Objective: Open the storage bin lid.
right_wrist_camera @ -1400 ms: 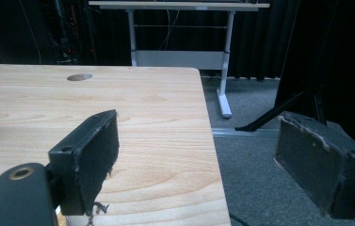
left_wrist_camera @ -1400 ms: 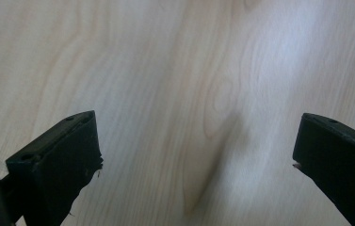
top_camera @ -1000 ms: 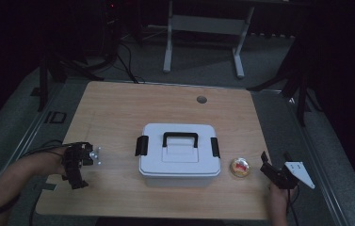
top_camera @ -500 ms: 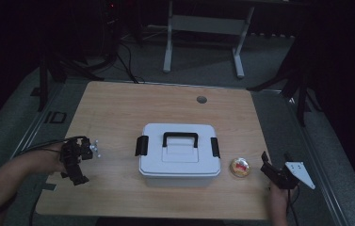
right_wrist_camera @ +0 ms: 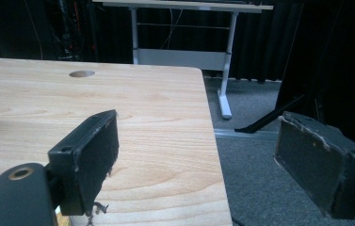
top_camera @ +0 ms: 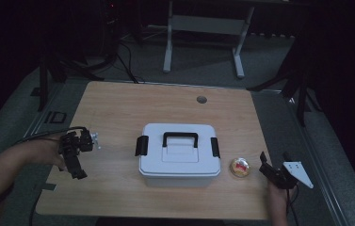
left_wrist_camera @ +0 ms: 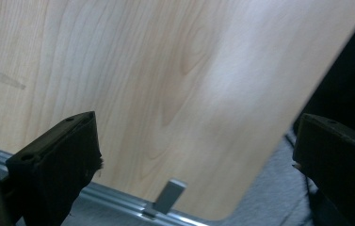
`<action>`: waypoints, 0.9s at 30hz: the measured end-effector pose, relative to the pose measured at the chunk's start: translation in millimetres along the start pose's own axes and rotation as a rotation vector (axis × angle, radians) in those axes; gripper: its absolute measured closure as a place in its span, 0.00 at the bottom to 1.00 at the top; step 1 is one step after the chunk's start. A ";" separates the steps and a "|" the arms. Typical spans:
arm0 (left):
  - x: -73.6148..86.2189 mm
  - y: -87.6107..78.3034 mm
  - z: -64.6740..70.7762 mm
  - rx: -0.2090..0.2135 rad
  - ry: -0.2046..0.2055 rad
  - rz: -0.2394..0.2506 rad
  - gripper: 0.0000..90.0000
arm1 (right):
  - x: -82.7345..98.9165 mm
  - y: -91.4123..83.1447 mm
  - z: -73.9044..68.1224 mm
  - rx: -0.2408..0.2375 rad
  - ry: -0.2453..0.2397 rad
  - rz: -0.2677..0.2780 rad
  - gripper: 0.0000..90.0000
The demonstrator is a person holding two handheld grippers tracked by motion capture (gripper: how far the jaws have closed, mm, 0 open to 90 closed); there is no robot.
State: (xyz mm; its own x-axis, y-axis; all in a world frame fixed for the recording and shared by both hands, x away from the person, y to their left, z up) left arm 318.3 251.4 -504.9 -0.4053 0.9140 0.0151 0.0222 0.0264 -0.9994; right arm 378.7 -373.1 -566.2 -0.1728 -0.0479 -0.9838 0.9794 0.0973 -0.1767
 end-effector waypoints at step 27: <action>-68.2 -65.2 5.4 0.006 0.118 0.046 0.01 | 0.2 0.8 -1.6 0.000 -0.026 -0.006 0.16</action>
Point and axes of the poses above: each handheld gripper's, and its own axes: y roughly forward along the jaws, x roughly out of its underside, z roughly to its right, the point moved 9 cm from there along y, roughly forward along the jaws, and after that the axes turned 2 degrees about -x, right-handed, at the moved point
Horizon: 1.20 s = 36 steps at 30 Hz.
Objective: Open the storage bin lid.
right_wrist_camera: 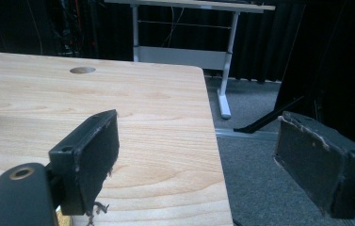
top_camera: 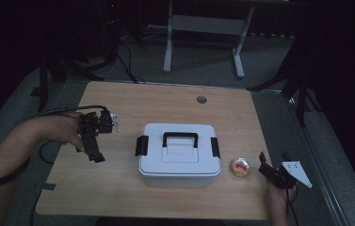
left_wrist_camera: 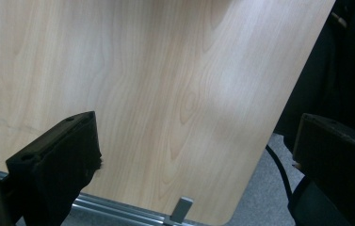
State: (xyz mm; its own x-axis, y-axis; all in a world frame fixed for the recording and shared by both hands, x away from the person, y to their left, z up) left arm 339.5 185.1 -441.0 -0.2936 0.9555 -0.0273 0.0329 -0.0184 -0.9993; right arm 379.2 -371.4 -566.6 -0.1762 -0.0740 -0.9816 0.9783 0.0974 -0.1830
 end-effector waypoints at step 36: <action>-116.1 -10.6 11.2 -0.006 0.205 0.010 0.01 | -0.4 -0.7 -1.0 -0.018 0.002 0.008 0.16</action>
Point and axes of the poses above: each handheld gripper's, and its own axes: y roughly forward along the jaws, x roughly out of its underside, z roughly to its right, the point moved 9 cm from there along y, roughly forward along the jaws, and after that the axes turned 2 degrees about -x, right-handed, at the moved point
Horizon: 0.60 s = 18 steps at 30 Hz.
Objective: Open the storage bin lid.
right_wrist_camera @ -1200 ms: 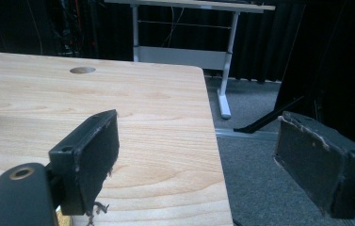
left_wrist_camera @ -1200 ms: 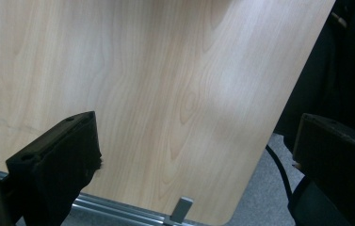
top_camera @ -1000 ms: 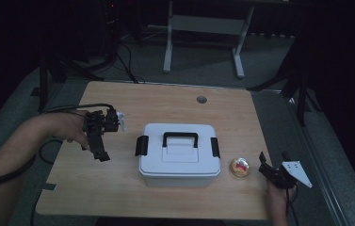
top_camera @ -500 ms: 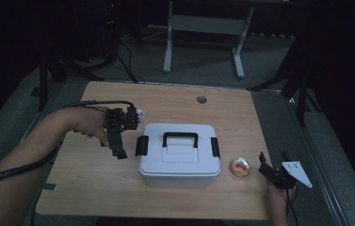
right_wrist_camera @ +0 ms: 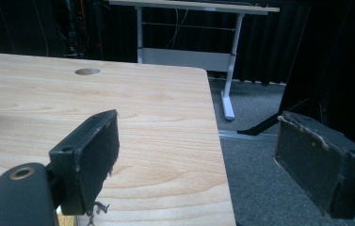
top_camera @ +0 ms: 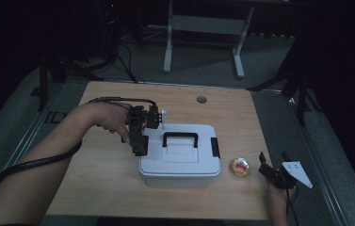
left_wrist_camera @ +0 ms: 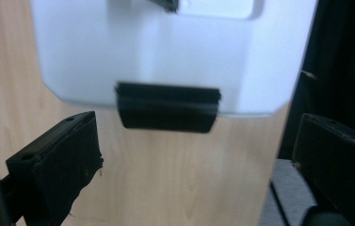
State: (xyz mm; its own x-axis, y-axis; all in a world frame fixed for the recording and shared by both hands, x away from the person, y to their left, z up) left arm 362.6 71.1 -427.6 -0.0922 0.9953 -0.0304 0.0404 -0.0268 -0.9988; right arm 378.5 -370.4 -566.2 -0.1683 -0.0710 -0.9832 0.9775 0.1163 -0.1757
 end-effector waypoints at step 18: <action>-44.7 11.7 -10.3 -0.009 0.071 -0.020 0.12 | -0.1 -0.6 1.2 0.001 0.013 0.003 0.16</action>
Point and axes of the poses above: each handheld gripper's, and its own axes: y roughly forward along the jaws, x roughly out of its underside, z roughly to its right, the point moved 9 cm from there along y, roughly forward along the jaws, and after that the axes turned 2 degrees about -x, right-handed, at the moved point
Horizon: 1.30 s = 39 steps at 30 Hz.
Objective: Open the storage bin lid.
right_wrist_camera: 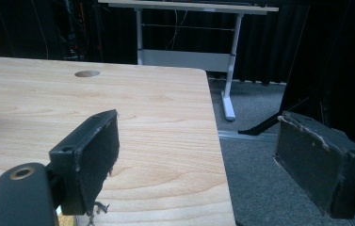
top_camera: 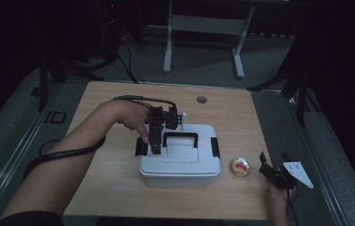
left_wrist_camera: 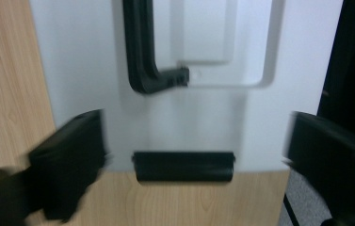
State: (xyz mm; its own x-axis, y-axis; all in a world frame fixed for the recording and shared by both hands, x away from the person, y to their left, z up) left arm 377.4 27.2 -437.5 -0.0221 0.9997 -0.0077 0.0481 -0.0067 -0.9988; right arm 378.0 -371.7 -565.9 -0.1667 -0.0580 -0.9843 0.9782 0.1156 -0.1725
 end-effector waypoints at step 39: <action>-17.3 22.0 -5.7 0.068 -0.015 -0.053 0.93 | -0.2 -0.2 0.0 -0.005 0.002 0.005 0.16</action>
State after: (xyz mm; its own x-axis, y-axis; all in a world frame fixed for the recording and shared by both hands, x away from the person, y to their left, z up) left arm 384.5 10.0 -459.1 -0.0383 0.9983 0.0446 -0.0217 0.0438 -0.9988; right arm 377.9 -371.7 -565.7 -0.1625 -0.0553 -0.9852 0.9783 0.1211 -0.1682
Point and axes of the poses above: each handheld gripper's, and its own axes: y roughly forward along the jaws, x roughly out of its underside, z roughly to its right, the point moved 9 cm from there along y, roughly forward along the jaws, and after that the axes turned 2 degrees about -x, right-handed, at the moved point
